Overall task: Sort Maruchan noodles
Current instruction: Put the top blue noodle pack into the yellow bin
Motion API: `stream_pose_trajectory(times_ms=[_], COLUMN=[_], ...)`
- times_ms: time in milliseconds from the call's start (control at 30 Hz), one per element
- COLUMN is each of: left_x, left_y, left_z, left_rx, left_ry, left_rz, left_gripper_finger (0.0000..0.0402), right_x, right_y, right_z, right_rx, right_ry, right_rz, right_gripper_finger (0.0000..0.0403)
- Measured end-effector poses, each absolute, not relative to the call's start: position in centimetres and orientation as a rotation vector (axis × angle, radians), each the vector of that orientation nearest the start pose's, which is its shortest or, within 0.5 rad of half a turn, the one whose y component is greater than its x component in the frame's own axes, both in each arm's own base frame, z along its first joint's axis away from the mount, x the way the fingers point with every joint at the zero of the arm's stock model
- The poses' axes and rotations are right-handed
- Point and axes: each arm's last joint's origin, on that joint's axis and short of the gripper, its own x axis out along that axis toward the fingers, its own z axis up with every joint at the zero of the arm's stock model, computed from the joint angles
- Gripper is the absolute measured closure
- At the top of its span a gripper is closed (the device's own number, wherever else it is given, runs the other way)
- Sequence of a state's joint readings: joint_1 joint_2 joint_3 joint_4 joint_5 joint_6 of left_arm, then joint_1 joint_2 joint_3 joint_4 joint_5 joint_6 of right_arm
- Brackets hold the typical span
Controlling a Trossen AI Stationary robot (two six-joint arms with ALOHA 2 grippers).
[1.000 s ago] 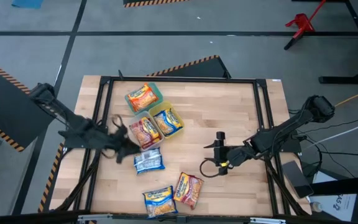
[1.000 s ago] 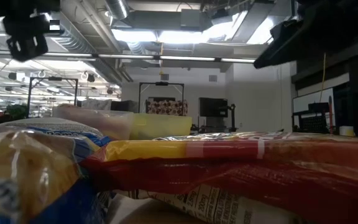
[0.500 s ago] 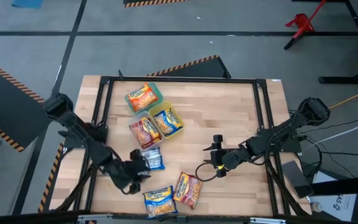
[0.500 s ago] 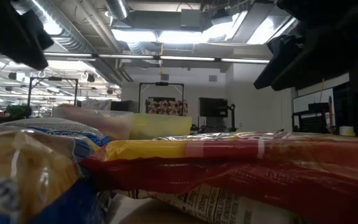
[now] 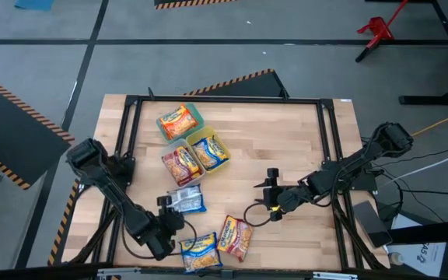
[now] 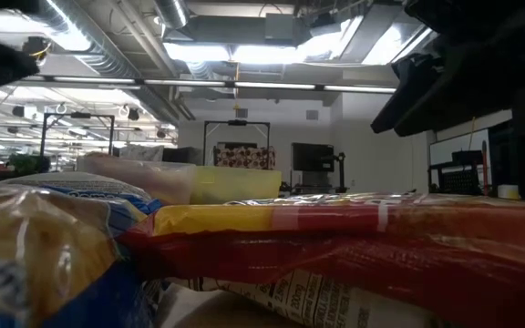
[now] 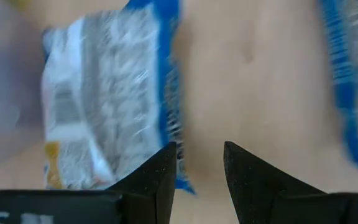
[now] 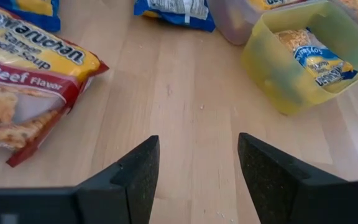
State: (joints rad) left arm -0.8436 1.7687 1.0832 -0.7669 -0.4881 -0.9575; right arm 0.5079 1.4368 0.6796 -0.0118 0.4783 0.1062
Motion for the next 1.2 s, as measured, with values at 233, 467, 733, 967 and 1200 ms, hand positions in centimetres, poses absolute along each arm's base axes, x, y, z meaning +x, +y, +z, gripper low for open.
stream_pose_trajectory(times_ms=[233,467,733,967,1200], left_x=[21.4,20.8,20.7,20.9,21.5], left_y=[-21.9,-21.3,-20.9,-20.7,-21.3], left_z=[15.2,14.3,14.0,13.9,14.8], left_rx=[0.032,0.058,0.066,-0.007,-0.063], left_ry=[1.135,1.146,1.163,1.186,1.16], left_rz=[0.363,0.383,0.398,0.426,0.415], left_gripper_finger=[0.0276,0.0276,0.0302,0.0393,0.0401], right_x=[24.4,24.4,24.4,24.3,24.3], right_y=[12.0,12.0,12.0,12.0,12.0], right_z=[17.6,17.6,17.6,17.6,17.5], right_rx=[-0.237,-0.215,-0.188,-0.168,-0.166], right_ry=[0.671,0.671,0.672,0.672,0.682], right_rz=[-0.016,-0.023,-0.033,-0.04,-0.042], right_gripper_finger=[0.0196,0.0196,0.0196,0.0196,0.0196])
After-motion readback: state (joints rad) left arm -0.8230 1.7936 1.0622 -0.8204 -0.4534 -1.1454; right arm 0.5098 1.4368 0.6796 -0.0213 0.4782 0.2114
